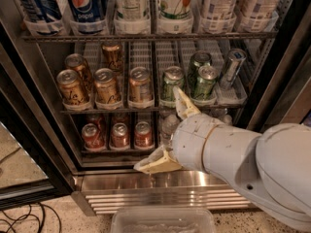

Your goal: Pick 7up can from top shelf of fridge

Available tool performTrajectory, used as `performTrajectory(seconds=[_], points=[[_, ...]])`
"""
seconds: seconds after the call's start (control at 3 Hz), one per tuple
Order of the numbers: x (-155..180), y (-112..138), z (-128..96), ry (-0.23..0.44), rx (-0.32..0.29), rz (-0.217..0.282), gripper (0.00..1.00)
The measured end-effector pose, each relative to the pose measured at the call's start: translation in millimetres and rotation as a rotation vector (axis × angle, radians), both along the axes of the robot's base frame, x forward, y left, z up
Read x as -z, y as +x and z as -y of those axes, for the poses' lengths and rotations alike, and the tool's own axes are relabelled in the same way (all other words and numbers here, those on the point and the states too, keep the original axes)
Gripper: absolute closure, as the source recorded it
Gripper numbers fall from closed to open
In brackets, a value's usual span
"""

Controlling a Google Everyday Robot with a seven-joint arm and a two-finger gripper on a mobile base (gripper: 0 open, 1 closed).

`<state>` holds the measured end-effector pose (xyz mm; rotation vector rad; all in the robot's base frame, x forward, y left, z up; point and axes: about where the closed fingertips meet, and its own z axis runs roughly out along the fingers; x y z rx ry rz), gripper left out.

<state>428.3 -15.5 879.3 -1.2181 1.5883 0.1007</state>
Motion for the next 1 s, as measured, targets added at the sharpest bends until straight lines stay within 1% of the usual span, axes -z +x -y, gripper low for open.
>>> performTrajectory(seconds=[0.33, 0.67, 1.0], points=[[-16.3, 15.2, -24.0, 0.046, -0.064, 0.057, 0.00], [-37.9, 27.5, -54.6, 0.095, -0.125, 0.122, 0.00], [-61.1, 34.1, -73.5, 0.098, -0.101, 0.182, 0.00]])
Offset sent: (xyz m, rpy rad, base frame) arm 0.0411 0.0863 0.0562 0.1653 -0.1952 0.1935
